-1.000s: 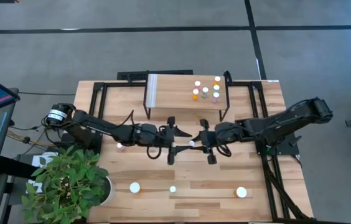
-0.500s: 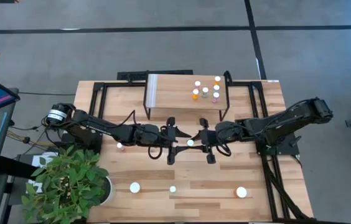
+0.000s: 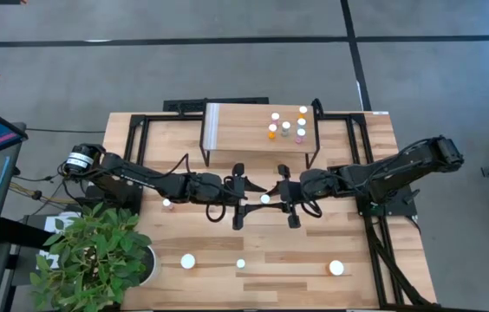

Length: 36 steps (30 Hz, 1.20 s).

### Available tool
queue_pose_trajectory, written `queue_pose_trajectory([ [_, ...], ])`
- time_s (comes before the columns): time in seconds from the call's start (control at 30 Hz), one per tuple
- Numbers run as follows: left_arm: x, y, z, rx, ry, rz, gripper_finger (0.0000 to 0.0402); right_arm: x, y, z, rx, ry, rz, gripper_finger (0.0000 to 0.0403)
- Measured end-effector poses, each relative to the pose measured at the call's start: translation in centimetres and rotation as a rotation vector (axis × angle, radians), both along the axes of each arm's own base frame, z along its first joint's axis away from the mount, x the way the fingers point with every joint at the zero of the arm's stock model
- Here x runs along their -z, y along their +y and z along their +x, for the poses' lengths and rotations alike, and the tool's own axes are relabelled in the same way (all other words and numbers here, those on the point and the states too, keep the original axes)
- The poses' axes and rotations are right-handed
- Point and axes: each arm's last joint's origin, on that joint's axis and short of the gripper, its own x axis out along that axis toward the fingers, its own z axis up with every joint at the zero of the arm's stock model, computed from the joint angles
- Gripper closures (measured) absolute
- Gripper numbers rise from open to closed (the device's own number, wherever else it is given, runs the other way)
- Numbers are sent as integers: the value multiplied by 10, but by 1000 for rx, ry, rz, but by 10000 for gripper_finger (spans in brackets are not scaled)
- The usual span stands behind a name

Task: Pick and place medicine bottles onto shelf by color
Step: Put the small orange pill bottle on the shelf

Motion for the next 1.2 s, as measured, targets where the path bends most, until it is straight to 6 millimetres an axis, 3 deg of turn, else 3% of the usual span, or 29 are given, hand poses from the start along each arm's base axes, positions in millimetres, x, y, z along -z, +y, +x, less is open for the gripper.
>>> queue_pose_trajectory([
  [0.2, 0, -1, 0, 2, 0, 0, 212, 0, 0, 0, 0, 0, 0, 275],
  [0.6, 0, -1, 0, 5, 0, 0, 295, 0, 0, 0, 3, 1, 1, 275],
  [0.93, 0, -1, 0, 3, 1, 0, 300, 0, 0, 0, 8, 1, 14, 271],
  [1.2, 0, 0, 0, -1, -1, 5, 301, -1, 0, 0, 12, 2, 24, 236],
])
